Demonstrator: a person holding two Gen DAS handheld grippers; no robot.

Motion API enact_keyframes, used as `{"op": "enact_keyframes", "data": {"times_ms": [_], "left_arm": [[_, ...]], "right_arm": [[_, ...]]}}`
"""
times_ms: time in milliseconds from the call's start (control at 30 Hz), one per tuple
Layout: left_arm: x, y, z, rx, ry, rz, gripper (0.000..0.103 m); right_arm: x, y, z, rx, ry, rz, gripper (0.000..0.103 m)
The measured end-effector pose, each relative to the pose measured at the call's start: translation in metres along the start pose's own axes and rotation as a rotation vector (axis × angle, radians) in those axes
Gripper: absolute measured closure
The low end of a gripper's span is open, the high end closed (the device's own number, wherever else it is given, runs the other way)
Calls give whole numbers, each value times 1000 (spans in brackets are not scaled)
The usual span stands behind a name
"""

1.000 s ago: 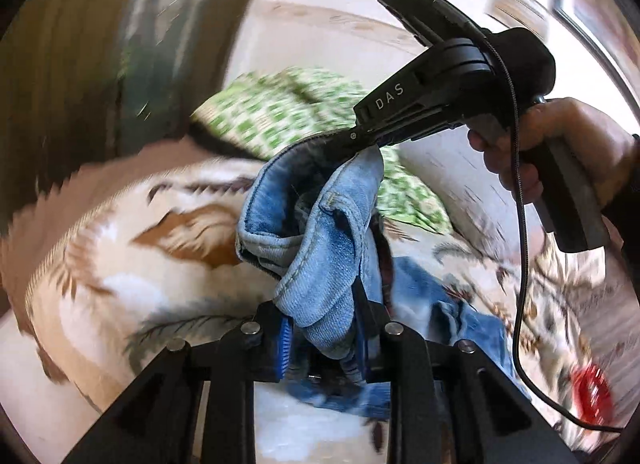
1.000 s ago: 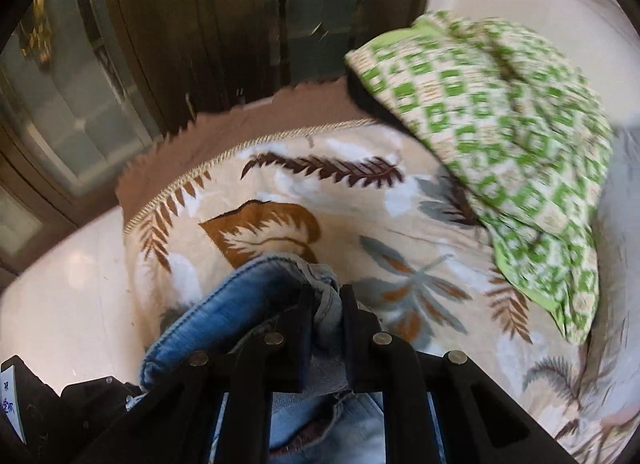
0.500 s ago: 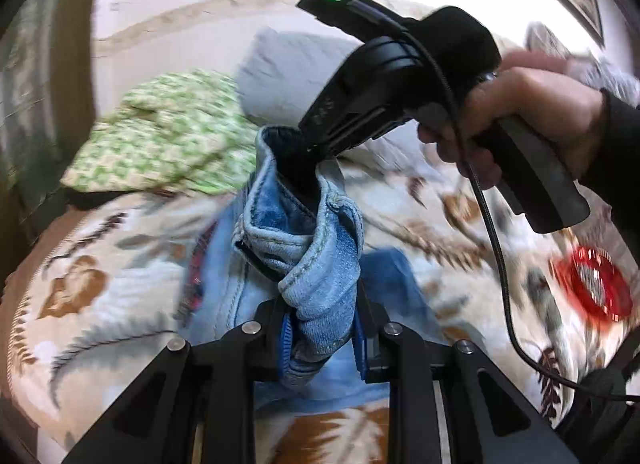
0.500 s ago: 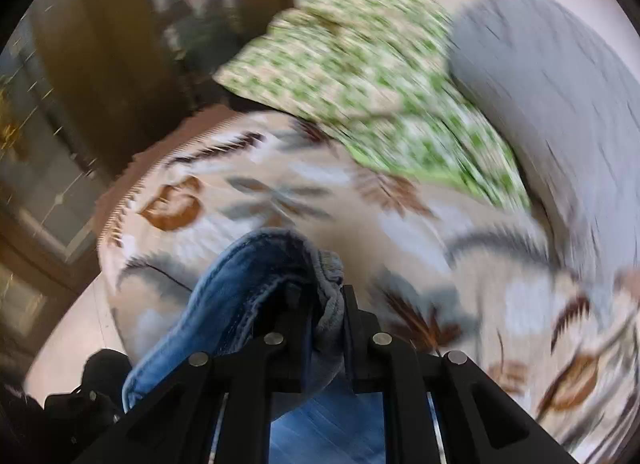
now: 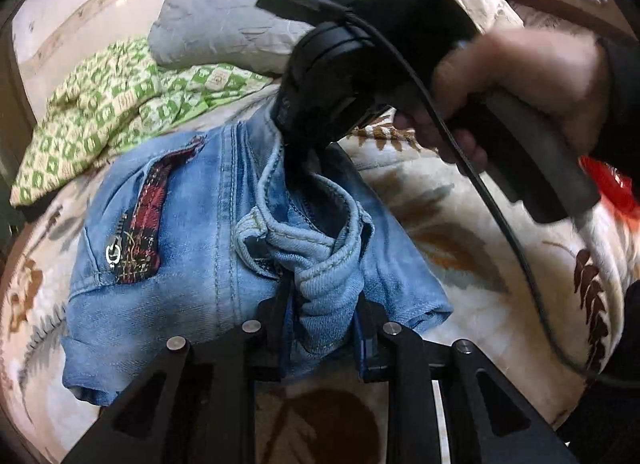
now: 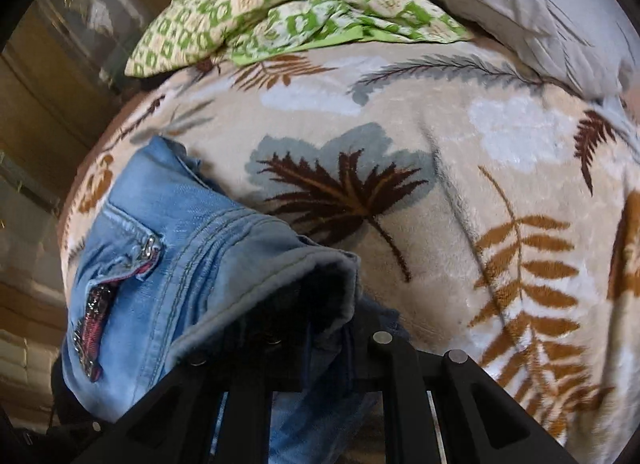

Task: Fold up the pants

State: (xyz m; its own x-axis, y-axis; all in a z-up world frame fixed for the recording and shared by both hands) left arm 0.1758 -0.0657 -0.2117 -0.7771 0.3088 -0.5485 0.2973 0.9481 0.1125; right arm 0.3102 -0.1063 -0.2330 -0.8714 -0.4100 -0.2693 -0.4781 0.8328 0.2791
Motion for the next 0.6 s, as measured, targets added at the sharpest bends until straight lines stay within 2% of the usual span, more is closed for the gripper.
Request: {"op": "enact_keyframes", "data": {"times_ms": [333,433,467,533,567,600], "left_arm": [[2,-5,-1,-31,-14,28,79],[4,-7,-3,-39,-21,35,79],[4,-9,-4,-41,-24,39,79],[6,-10,-5,-42,-29,41,79],[6,-10,-5,-42,-32,43,79],[6,-10,-6,-44,-35,44,79]], "right_arm": [[4,2,-3,68,-54,-18,89],[4,5,-7,109,-83,-44,83],[4,5,-11,141,-102,-57,75],[4,3,-20,210,-137,-71,50],[4,0,-27,256,-162,-75,30],[4,-2,-36,284,-195,-75,29]]}}
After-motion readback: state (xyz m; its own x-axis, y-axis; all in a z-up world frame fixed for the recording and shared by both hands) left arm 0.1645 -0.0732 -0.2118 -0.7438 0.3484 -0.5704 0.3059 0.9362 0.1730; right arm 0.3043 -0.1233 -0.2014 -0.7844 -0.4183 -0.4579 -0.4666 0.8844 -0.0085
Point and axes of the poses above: each gripper's, at about its wrist camera, not at the fingertips, and z roughly the way its jaws point, y to its left, x to its underside, the point moved 10 cm from there along z, roughly the way its jaws point, and after that the axes turned 9 degrees about y, right-handed, at the moved point
